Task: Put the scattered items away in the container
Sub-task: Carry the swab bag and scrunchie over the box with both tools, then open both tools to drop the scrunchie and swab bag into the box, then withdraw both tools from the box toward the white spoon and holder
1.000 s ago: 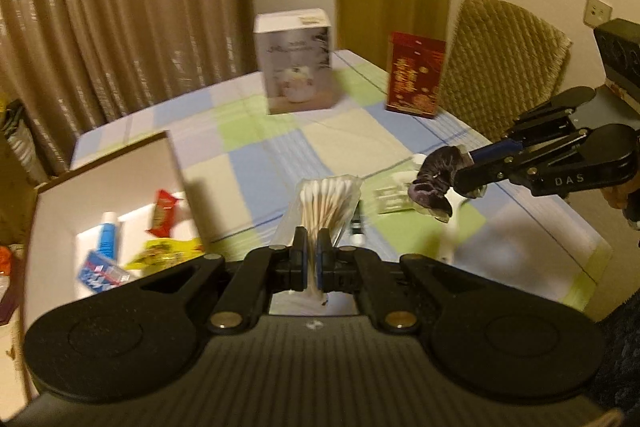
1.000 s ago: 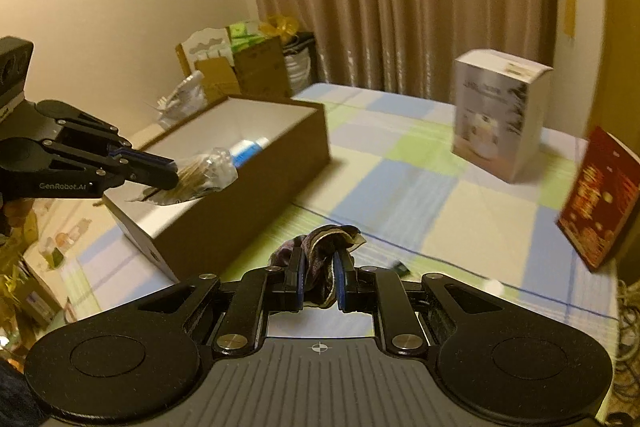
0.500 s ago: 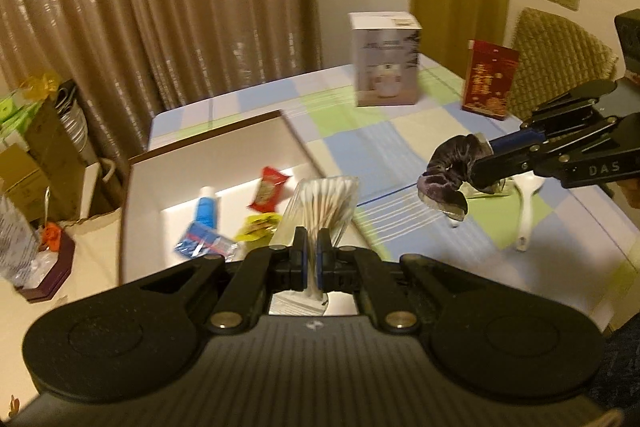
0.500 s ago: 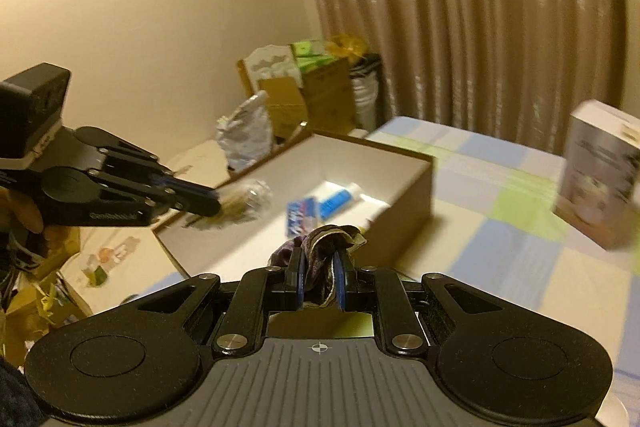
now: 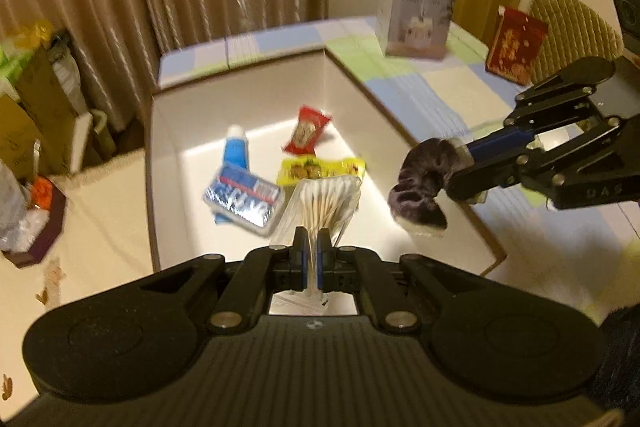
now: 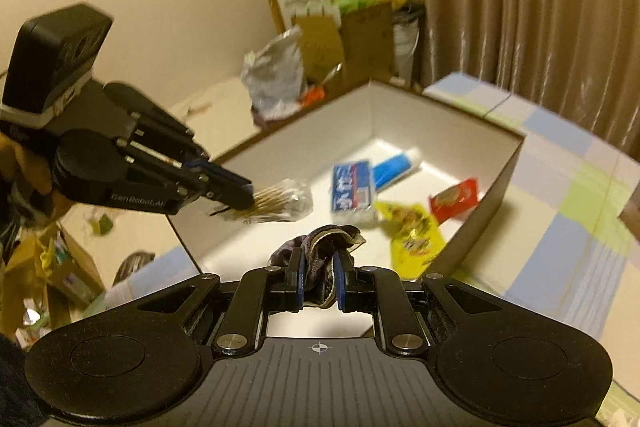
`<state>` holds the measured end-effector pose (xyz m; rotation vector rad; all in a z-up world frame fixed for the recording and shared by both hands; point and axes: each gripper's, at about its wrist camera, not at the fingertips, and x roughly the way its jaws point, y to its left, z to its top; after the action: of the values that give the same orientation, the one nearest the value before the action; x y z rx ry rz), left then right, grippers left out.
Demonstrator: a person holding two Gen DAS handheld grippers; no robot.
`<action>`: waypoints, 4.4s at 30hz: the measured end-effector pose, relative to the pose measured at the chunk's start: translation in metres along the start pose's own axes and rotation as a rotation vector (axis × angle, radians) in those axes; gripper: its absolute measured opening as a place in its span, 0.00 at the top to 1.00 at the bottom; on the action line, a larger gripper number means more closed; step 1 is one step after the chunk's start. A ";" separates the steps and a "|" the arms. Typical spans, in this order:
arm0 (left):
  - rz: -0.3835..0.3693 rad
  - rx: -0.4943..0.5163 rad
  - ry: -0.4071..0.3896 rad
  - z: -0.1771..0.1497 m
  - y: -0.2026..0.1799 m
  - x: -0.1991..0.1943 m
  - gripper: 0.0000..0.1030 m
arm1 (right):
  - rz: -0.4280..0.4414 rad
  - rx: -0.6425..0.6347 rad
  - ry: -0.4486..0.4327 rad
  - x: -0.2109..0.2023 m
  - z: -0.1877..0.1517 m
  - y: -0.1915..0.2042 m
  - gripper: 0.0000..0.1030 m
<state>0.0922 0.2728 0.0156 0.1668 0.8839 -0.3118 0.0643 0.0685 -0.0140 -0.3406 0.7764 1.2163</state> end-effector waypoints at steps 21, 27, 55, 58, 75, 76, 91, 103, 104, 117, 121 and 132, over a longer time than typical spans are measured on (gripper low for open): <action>-0.268 0.389 0.384 -0.003 0.019 0.093 0.99 | 0.117 -0.230 0.402 0.112 0.002 -0.003 0.83; -0.266 0.397 0.432 -0.011 0.017 0.106 0.90 | 0.093 -0.234 0.432 0.122 -0.001 0.001 0.82; -0.117 0.394 0.335 0.003 0.015 0.086 0.10 | -0.015 -0.225 0.289 0.082 0.009 -0.002 0.00; -0.101 0.388 0.322 0.004 0.014 0.079 0.09 | -0.025 -0.225 0.269 0.075 0.010 0.000 0.00; 0.034 0.270 0.217 0.007 0.015 0.031 0.04 | -0.066 -0.197 0.127 0.033 0.004 0.006 0.00; 0.044 0.256 0.205 0.007 0.015 0.027 0.03 | -0.062 -0.191 0.114 0.030 0.003 0.006 0.00; 0.143 0.076 0.129 -0.012 0.005 -0.021 0.01 | -0.051 -0.138 0.015 -0.019 -0.024 0.012 0.00; 0.222 -0.065 0.064 -0.031 -0.037 -0.058 0.01 | -0.064 -0.081 -0.030 -0.068 -0.059 0.009 0.00; 0.225 -0.078 0.065 -0.034 -0.041 -0.059 0.01 | -0.061 -0.075 -0.031 -0.072 -0.062 0.008 0.00; 0.260 -0.212 0.061 -0.064 -0.094 -0.073 0.01 | -0.024 0.149 -0.026 -0.111 -0.099 -0.010 0.00; 0.228 -0.248 0.057 -0.068 -0.110 -0.070 0.01 | -0.048 0.185 -0.010 -0.124 -0.113 -0.017 0.00; 0.131 -0.203 0.053 -0.053 -0.170 -0.046 0.01 | -0.129 0.333 -0.025 -0.167 -0.156 -0.043 0.00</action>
<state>-0.0307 0.1359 0.0156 0.0451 0.9468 -0.0949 0.0269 -0.1609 -0.0152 -0.0994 0.9050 0.9497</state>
